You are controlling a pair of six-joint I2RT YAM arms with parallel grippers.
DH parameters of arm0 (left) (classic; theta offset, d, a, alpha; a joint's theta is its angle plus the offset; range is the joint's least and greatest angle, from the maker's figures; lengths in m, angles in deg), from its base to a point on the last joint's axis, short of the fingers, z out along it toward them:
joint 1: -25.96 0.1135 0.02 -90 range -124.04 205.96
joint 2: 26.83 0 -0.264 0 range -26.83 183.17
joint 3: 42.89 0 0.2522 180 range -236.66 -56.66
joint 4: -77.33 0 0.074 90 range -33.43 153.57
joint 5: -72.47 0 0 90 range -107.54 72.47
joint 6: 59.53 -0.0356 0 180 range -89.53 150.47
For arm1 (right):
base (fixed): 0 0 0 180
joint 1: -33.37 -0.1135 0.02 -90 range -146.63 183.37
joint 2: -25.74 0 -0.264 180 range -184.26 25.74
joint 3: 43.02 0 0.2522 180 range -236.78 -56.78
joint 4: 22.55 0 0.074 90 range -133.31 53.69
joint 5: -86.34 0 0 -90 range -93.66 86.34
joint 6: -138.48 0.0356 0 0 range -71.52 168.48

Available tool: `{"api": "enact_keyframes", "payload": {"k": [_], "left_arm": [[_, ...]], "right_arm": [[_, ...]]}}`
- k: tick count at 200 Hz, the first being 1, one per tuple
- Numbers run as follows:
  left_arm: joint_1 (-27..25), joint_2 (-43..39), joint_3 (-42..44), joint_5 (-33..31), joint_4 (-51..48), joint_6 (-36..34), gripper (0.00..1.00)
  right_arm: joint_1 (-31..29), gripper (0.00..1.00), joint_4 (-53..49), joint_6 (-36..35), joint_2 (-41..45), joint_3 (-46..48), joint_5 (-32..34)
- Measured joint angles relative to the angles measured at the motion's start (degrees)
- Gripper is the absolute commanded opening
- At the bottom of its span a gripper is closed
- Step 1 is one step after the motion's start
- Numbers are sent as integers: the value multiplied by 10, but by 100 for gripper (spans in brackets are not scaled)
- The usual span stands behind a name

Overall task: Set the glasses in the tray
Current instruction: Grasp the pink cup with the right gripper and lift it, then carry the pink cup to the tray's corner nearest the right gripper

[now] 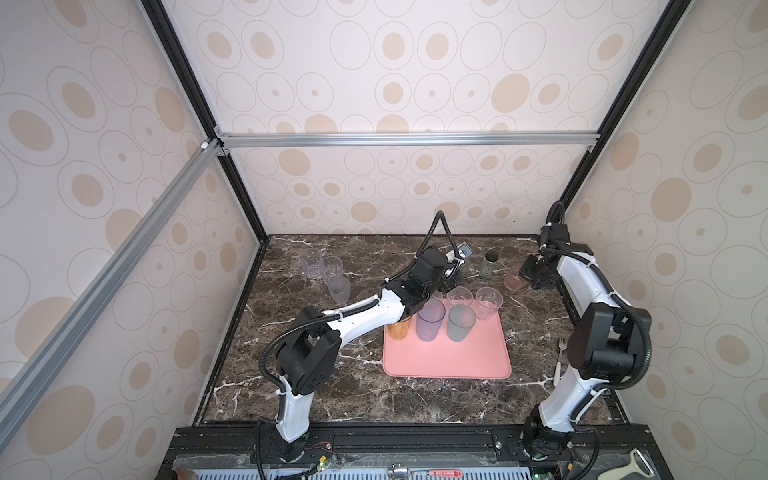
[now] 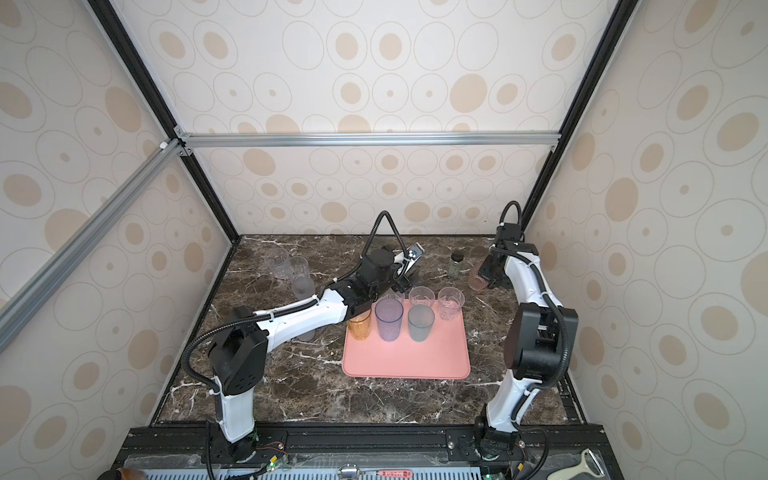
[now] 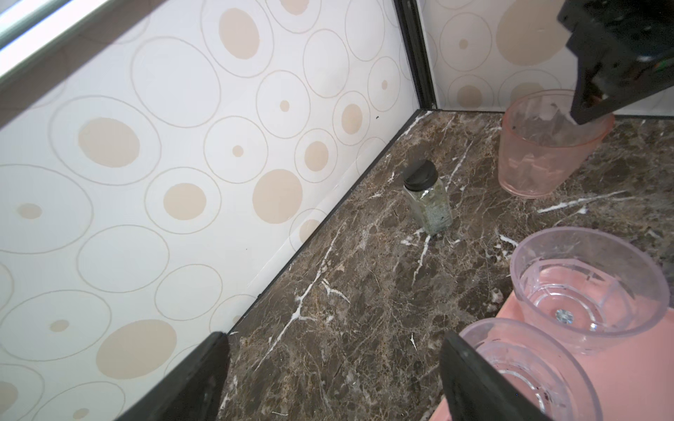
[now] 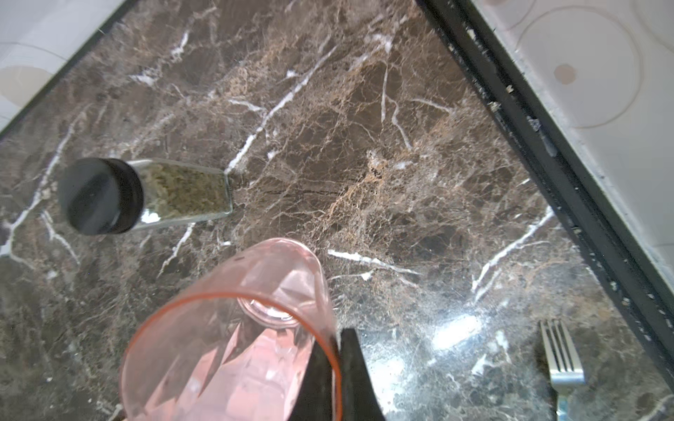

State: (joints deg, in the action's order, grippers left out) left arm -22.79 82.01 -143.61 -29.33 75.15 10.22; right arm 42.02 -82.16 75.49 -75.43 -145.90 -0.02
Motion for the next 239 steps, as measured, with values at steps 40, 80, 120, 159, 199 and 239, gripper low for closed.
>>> {"api": "enact_keyframes", "payload": {"k": [40,80,120,159,199,239], "left_arm": [[0,-51,12,-1,-1,2,89],[0,-120,52,1,0,12,89],[0,-192,106,19,7,30,89],[-1,-252,169,56,17,59,88],[-8,-280,208,72,16,94,87],[-33,-287,228,71,11,109,87]], "right_arm": [[-28,3,-33,-7,71,-4,2],[-84,2,-73,-15,138,-11,1],[-136,0,-124,-20,192,-11,-6],[-190,0,-167,-25,236,-9,-23],[-219,0,-195,-24,286,17,-36],[-222,0,-217,-22,323,77,-38]]}}
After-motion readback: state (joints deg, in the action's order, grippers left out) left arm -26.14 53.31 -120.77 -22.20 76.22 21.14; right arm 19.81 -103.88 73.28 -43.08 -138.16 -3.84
